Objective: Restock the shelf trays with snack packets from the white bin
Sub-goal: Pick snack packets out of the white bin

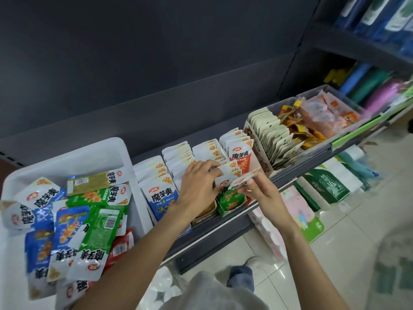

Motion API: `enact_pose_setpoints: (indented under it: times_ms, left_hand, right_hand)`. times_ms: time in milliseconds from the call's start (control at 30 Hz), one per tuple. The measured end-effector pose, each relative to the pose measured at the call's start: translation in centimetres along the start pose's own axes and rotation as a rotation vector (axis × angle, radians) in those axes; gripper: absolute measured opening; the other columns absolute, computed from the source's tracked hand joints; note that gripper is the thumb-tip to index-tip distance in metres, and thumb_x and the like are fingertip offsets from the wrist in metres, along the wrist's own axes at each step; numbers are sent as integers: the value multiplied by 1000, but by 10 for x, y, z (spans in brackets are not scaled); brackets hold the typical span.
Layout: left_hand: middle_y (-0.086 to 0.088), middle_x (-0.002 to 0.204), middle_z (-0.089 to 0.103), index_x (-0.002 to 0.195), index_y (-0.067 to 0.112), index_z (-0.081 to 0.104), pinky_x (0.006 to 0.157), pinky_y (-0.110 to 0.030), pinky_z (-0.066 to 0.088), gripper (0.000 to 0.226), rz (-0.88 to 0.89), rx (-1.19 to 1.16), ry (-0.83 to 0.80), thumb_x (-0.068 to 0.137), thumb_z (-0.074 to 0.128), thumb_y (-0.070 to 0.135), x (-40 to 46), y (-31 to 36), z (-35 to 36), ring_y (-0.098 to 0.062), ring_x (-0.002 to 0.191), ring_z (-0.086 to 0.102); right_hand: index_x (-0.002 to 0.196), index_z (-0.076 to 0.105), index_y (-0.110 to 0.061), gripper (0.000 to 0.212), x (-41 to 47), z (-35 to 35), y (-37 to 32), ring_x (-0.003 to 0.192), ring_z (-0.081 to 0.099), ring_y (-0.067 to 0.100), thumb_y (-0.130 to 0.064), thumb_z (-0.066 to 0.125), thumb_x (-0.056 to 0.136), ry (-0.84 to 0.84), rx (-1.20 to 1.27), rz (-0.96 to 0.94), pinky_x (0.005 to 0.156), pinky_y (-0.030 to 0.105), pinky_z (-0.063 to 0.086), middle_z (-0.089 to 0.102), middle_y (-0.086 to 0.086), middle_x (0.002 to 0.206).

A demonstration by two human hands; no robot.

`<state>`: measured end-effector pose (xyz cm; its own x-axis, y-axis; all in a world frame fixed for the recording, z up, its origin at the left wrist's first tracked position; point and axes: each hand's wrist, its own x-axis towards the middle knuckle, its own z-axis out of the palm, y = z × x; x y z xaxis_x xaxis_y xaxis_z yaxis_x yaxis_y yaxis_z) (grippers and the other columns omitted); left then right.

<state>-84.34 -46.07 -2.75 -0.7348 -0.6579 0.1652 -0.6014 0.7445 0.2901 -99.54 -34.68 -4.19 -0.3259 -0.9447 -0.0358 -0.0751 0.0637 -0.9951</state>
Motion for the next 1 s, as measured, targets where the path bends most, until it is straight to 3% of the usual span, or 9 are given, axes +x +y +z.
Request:
enact_pose_setpoints:
  times_ms: [133, 233, 367, 467, 567, 667, 833, 900, 1000]
  left_hand:
    - [8, 133, 48, 122, 21, 60, 100, -27, 27, 40, 5, -17, -6, 86, 63, 39, -1, 0, -1, -13, 119, 43]
    - [7, 133, 48, 121, 20, 60, 100, -28, 26, 37, 22, -33, -22, 88, 61, 36, -1, 0, -2, -13, 120, 42]
    - [7, 138, 46, 127, 21, 58, 104, -25, 22, 34, 20, -94, -61, 93, 55, 25, -1, -5, -5, -12, 125, 39]
    - [9, 137, 49, 127, 23, 58, 104, -26, 23, 32, -18, -149, -50, 95, 52, 23, -1, -8, -10, -11, 124, 42]
    - [10, 133, 51, 123, 25, 60, 103, -27, 26, 30, 1, -172, -11, 94, 54, 26, -6, -9, -17, -10, 122, 43]
    - [7, 120, 60, 115, 23, 64, 97, -28, 36, 27, 11, -252, 210, 91, 53, 29, -25, -14, -32, -10, 113, 49]
    - [7, 92, 62, 100, 16, 60, 81, -19, 41, 14, -66, -322, 658, 90, 51, 22, -96, -53, -63, -3, 89, 53]
    - [8, 93, 60, 100, 17, 57, 82, -16, 40, 16, -222, -264, 663, 90, 49, 26, -135, -82, -69, -1, 90, 50]
    - [3, 96, 66, 102, 16, 64, 78, -33, 47, 29, -442, -98, 446, 86, 52, 37, -184, -134, -71, -14, 91, 56]
  right_hand:
    - [111, 57, -15, 28, -9, -1, 19, 94, 65, 12, -33, 44, 93, -11, -176, 92, 74, 15, 51, 64, -3, 116]
    - [97, 61, -14, 19, -3, -2, 31, 91, 58, 10, -30, 50, 94, 125, -626, -19, 67, 5, 41, 61, -3, 108]
    - [98, 66, -9, 17, 18, 3, 31, 92, 59, 20, -23, 59, 92, 154, -970, -149, 68, 29, 51, 61, 3, 106]
    - [91, 63, -9, 18, 18, 9, 28, 79, 60, 25, -26, 57, 93, 165, -1112, -182, 61, 31, 49, 62, 3, 96]
    - [99, 63, -13, 20, 12, 11, 26, 81, 62, 24, -30, 54, 94, 214, -1107, -117, 61, 29, 48, 60, 2, 101]
    - [113, 55, -15, 25, -2, 13, 11, 79, 59, 20, -31, 54, 94, 339, -970, -111, 61, 26, 42, 55, 1, 108]
    - [105, 54, -9, 18, -29, 50, -48, 75, 43, 2, -21, 50, 94, 485, -685, -440, 64, 10, 36, 46, -11, 98]
    - [101, 57, -5, 17, -32, 82, -67, 75, 42, -1, -17, 49, 93, 357, -586, -601, 69, 5, 34, 51, -8, 94]
    - [99, 62, -4, 19, -23, 143, -76, 74, 44, -4, -15, 47, 92, 24, -552, -679, 69, 2, 35, 61, 0, 88]
